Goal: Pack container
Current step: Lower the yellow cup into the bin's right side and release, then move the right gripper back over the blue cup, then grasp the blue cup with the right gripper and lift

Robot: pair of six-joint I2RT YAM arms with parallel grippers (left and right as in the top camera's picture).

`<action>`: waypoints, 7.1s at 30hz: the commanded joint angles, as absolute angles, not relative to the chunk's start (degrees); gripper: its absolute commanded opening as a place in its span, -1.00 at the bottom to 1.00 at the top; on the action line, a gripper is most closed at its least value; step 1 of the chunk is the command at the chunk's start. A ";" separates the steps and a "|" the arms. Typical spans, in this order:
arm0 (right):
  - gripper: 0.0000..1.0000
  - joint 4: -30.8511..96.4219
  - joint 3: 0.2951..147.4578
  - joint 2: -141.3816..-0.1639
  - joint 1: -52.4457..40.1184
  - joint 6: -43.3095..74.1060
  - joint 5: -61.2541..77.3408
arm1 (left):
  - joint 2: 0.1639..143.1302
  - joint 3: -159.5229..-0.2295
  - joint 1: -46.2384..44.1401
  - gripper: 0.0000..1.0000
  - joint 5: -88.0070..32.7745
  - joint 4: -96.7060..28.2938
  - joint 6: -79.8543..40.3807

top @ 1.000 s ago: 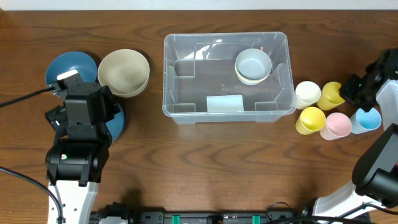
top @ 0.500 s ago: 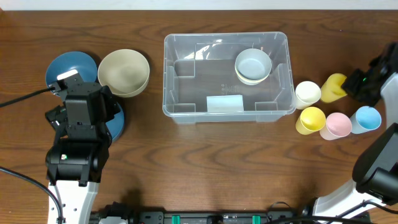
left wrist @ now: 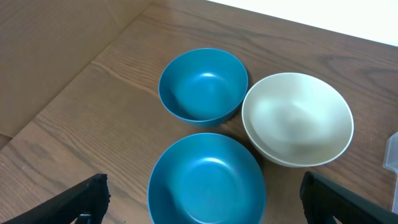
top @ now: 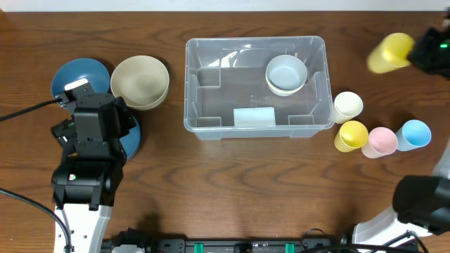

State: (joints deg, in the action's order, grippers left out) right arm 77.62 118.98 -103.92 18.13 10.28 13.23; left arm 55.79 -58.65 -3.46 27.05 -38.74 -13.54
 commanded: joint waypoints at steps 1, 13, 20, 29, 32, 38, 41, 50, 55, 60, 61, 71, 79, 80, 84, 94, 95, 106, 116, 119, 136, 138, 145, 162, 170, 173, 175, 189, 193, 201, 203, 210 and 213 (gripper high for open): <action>-0.98 80.42 119.92 -102.87 11.53 5.06 16.97 | 55.83 -59.90 -3.18 0.96 28.12 -38.74 -14.06; -0.97 83.31 115.55 -102.89 -7.18 6.81 7.27 | 55.83 -59.90 -3.18 0.96 28.12 -38.74 -14.06; -0.97 80.62 102.87 -102.89 -8.36 8.67 3.42 | 55.83 -59.90 -3.18 0.96 28.12 -38.74 -14.06; -0.97 71.33 91.74 -102.89 -8.25 9.15 1.17 | 55.83 -59.90 -3.18 0.96 28.12 -38.74 -14.04; -0.97 68.38 89.14 -102.89 -8.19 9.17 0.01 | 55.83 -59.90 -3.18 0.96 28.12 -38.74 -14.06; -0.97 64.66 85.58 -102.91 -7.99 9.17 -1.61 | 55.83 -59.90 -3.18 0.96 28.12 -38.74 -14.06; -0.98 63.81 84.55 -102.91 -7.99 9.19 -2.52 | 55.83 -59.90 -3.18 0.96 28.12 -38.74 -14.06; -0.98 64.03 84.03 -102.98 -7.88 9.37 -4.34 | 55.83 -59.90 -3.18 0.96 28.12 -38.74 -14.06; -0.55 64.03 83.99 -102.98 -7.90 9.34 -4.29 | 55.83 -59.90 -3.18 0.96 28.12 -38.74 -14.06; -0.48 64.05 83.99 -102.98 -7.88 9.32 -4.29 | 55.83 -59.90 -3.18 0.96 28.12 -38.74 -14.06; -0.48 64.03 83.99 -102.98 -7.90 9.32 -4.27 | 55.83 -59.90 -3.18 0.96 28.12 -38.74 -14.06; -0.52 63.22 85.73 -102.96 -7.90 8.27 0.95 | 55.83 -59.90 -3.18 0.96 28.12 -38.74 -14.06; -0.33 68.38 100.49 -102.08 -8.12 5.91 9.54 | 55.83 -59.90 -3.18 0.96 28.12 -38.74 -14.06; -0.24 69.45 102.56 -102.08 -8.23 5.80 9.63 | 55.83 -59.90 -3.18 0.96 28.12 -38.74 -14.06; 0.04 74.04 110.48 -102.08 -8.21 4.47 8.91 | 55.83 -59.90 -3.18 0.96 28.12 -38.74 -14.06; 0.35 79.94 119.28 -102.08 -2.44 3.46 5.98 | 55.83 -59.90 -3.18 0.96 28.12 -38.76 -14.06; 0.35 80.42 119.37 -102.08 -1.28 2.98 6.00 | 55.83 -59.90 -3.18 0.96 28.12 -38.74 -14.06; 0.35 81.60 119.35 -102.10 8.99 2.70 7.94 | 55.83 -59.90 -3.18 0.96 28.12 -38.74 -14.06; 0.37 80.93 118.26 -102.35 12.45 3.27 5.87 | 55.83 -59.90 -3.18 0.96 28.12 -38.74 -14.06; 0.39 80.05 116.29 -102.35 13.54 5.37 3.75 | 55.83 -59.90 -3.18 0.96 28.12 -38.74 -14.06; 0.55 71.92 93.76 -102.35 28.42 20.64 -0.43 | 55.83 -59.90 -3.18 0.96 28.12 -38.74 -14.06; 0.54 71.13 91.33 -102.35 30.22 20.78 -0.40 | 55.83 -59.90 -3.18 0.96 28.12 -38.74 -14.06; 0.47 68.71 89.12 -102.35 34.74 18.72 2.55 | 55.83 -59.90 -3.18 0.96 28.12 -38.74 -14.06; 0.29 67.24 85.43 -102.35 39.00 21.85 -4.49 | 55.83 -59.90 -3.18 0.96 28.12 -38.74 -14.06; 0.27 61.30 77.47 -102.35 40.93 21.85 -3.22 | 55.83 -59.90 -3.18 0.96 28.12 -38.74 -14.06; 0.10 57.06 74.37 -102.35 40.80 21.82 -1.72 | 55.83 -59.90 -3.18 0.96 28.12 -38.74 -14.06; -0.08 54.30 72.51 -102.35 40.75 21.85 -1.39 | 55.83 -59.90 -3.18 0.96 28.12 -38.74 -14.04; -0.97 49.98 73.06 -101.36 40.88 23.77 -1.28 | 55.83 -59.90 -3.18 0.96 28.12 -38.74 -14.06; -0.97 53.30 80.12 -99.42 40.82 23.75 -1.23 | 55.83 -59.90 -3.18 0.96 28.12 -38.74 -14.06; -0.97 58.11 93.38 -93.67 34.35 18.17 12.62 | 55.83 -59.90 -3.18 0.96 28.12 -38.74 -14.06; -0.97 58.43 95.04 -92.18 30.44 16.40 15.68 | 55.83 -59.90 -3.18 0.96 28.12 -38.74 -14.06; -0.97 58.96 96.31 -87.96 12.32 14.72 16.01 | 55.83 -59.90 -3.18 0.96 28.12 -38.74 -14.06; -0.97 59.94 96.23 -88.23 4.93 15.92 9.98 | 55.83 -59.90 -3.18 0.96 28.12 -38.74 -14.06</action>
State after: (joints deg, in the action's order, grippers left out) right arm 59.24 95.57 -89.08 9.45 16.27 14.11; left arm 55.79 -58.65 -3.46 27.05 -38.74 -13.54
